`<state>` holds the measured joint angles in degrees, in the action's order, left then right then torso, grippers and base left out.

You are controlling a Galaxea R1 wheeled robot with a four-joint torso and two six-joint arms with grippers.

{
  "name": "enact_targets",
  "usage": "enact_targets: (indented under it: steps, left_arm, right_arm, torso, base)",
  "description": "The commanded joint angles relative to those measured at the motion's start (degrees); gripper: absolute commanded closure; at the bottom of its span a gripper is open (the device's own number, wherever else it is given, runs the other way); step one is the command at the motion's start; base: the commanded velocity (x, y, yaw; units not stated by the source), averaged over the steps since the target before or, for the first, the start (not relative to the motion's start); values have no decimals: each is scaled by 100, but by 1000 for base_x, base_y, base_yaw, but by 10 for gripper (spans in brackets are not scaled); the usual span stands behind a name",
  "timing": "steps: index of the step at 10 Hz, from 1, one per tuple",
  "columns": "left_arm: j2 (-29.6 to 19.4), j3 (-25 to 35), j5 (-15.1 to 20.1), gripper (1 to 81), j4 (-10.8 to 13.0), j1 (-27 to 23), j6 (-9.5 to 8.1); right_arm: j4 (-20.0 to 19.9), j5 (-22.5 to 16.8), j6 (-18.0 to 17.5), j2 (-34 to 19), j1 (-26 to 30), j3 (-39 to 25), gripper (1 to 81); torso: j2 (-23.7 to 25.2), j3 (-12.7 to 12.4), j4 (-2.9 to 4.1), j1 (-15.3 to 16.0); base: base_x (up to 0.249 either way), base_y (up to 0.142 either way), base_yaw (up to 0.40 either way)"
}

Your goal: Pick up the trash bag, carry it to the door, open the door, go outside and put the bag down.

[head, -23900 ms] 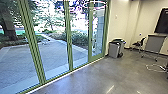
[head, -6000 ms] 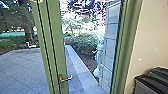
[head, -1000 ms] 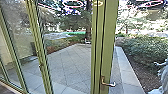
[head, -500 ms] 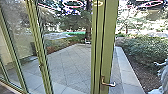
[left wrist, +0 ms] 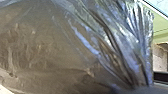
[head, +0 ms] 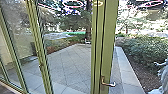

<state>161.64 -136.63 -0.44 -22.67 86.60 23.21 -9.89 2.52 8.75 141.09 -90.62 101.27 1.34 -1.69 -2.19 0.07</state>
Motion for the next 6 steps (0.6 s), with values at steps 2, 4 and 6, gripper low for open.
enact_targets:
  steps: [2,4,6]
  left_arm:
    - [-96,66,334,811,-53,-315,8]
    - [-69,66,334,811,-44,-314,8]
    - [-34,58,334,811,-35,-306,17]
  right_arm:
    - [-488,195,4,-1730,426,-1943,10]
    - [-479,266,38,-2415,541,-2743,10]
    - [-453,583,56,-3076,654,-3606,10]
  torso:
    - [0,0,0,0]
    - [0,0,0,0]
    - [0,0,0,0]
  base:
    - [0,0,0]
    - [0,0,0]
    - [0,0,0]
